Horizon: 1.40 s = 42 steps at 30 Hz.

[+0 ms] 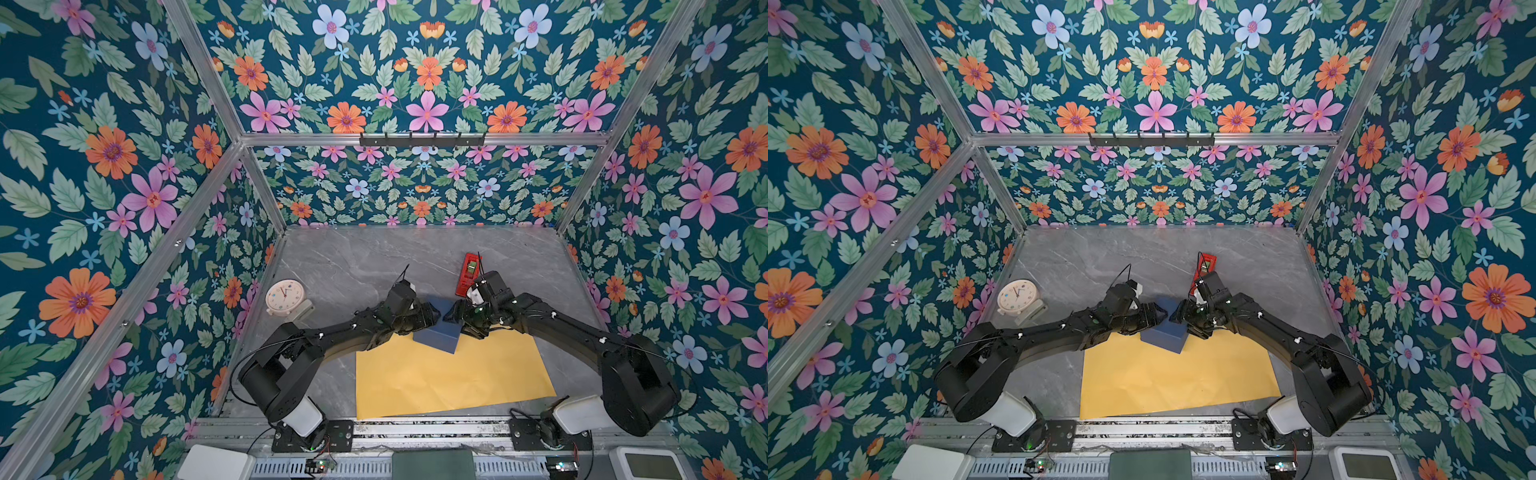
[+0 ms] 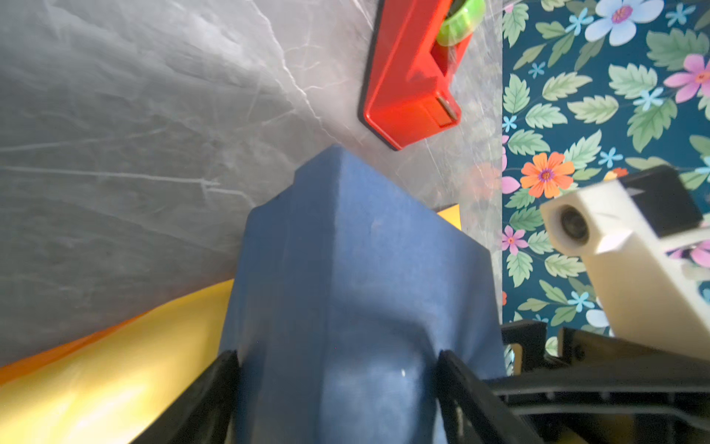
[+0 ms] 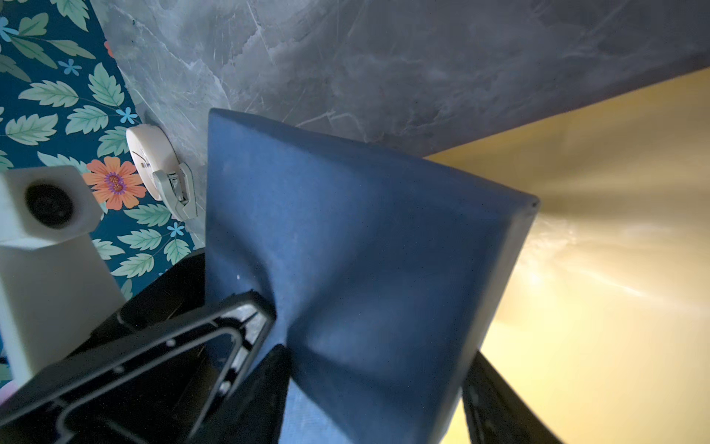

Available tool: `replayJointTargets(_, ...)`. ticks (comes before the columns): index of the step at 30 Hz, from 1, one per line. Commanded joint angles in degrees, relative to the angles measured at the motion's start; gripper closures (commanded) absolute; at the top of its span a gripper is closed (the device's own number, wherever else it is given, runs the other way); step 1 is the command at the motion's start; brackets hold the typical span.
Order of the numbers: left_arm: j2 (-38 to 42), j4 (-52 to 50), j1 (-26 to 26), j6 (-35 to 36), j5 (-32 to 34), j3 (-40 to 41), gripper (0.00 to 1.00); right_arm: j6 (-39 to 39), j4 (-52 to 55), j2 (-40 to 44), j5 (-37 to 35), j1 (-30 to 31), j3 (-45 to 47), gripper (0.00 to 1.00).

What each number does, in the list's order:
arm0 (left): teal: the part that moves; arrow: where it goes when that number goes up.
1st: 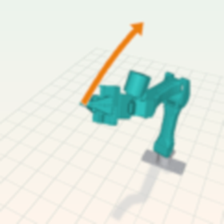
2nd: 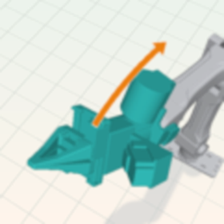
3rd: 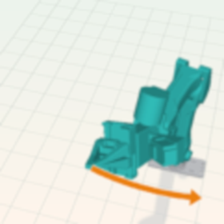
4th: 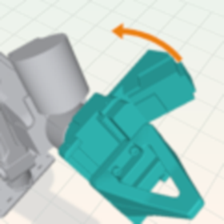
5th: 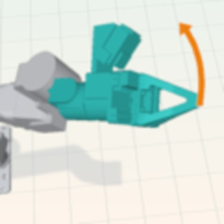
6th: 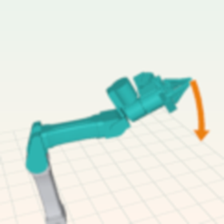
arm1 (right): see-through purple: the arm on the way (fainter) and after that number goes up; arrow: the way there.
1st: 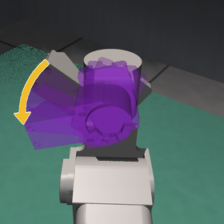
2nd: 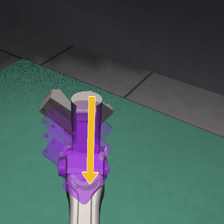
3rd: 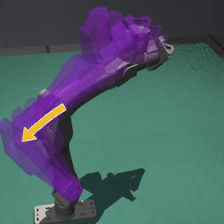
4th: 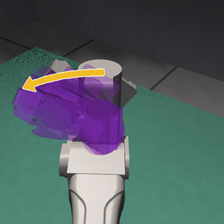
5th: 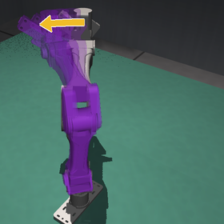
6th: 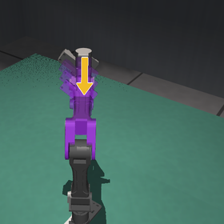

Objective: Wrap a gift box in wrapping paper
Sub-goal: Place the gift box on the wrapping paper.

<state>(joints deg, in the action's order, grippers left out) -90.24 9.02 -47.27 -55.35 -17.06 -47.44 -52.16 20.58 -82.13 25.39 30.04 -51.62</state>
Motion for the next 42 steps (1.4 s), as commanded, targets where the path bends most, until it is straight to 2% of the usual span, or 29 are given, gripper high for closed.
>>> replayJointTargets(1, 0.7, 6.4, -2.7, 2.7, -17.3, -1.9, 0.19, 3.3, -10.0, 1.3, 9.0, 1.3, -0.6, 0.32)
replayJointTargets(9, 0.8, 1.5, -6.7, 3.6, -21.6, -0.9, 0.19, 2.9, -5.3, 6.2, 7.6, 3.1, 3.1, 0.32)
replayJointTargets(16, 0.2, 1.0, -8.1, 1.8, -22.8, 2.2, 0.19, 3.1, -6.2, 5.4, 6.5, 4.0, 5.7, 0.32)
replayJointTargets(21, 1.0, -3.0, -7.8, 3.5, -20.9, 3.5, 0.18, 7.5, -2.8, 2.7, 3.6, 4.1, 2.6, 0.24)
replayJointTargets(25, 3.3, -7.7, -5.7, 6.4, -19.9, 4.6, 0.15, 10.7, 1.1, 1.7, 2.9, 2.7, 0.6, 0.18)
replayJointTargets(28, 7.1, -11.5, -2.4, 8.5, -17.3, 6.3, 0.13, 13.0, 5.4, 5.1, 2.1, 0.5, 0.6, 0.11)
replayJointTargets(31, 10.2, -7.3, 0.6, 6.0, -17.4, 11.3, 0.13, 14.0, 6.8, 9.4, 2.2, -3.7, 3.2, 0.11)
replayJointTargets(34, 9.7, -2.4, 2.7, 3.6, -18.7, 14.6, 0.17, 14.1, 6.7, 10.7, 2.5, -8.0, 5.4, 0.11)
replayJointTargets(39, 7.8, -1.9, 3.3, 4.3, -18.3, 14.8, 0.22, 16.3, 6.5, 8.0, -0.2, -11.3, 6.9, 0.12)
replayJointTargets(42, 6.5, -2.0, 6.4, 5.2, -17.0, 16.1, 0.24, 17.0, 5.5, 4.9, -0.8, -12.8, 8.1, 0.13)
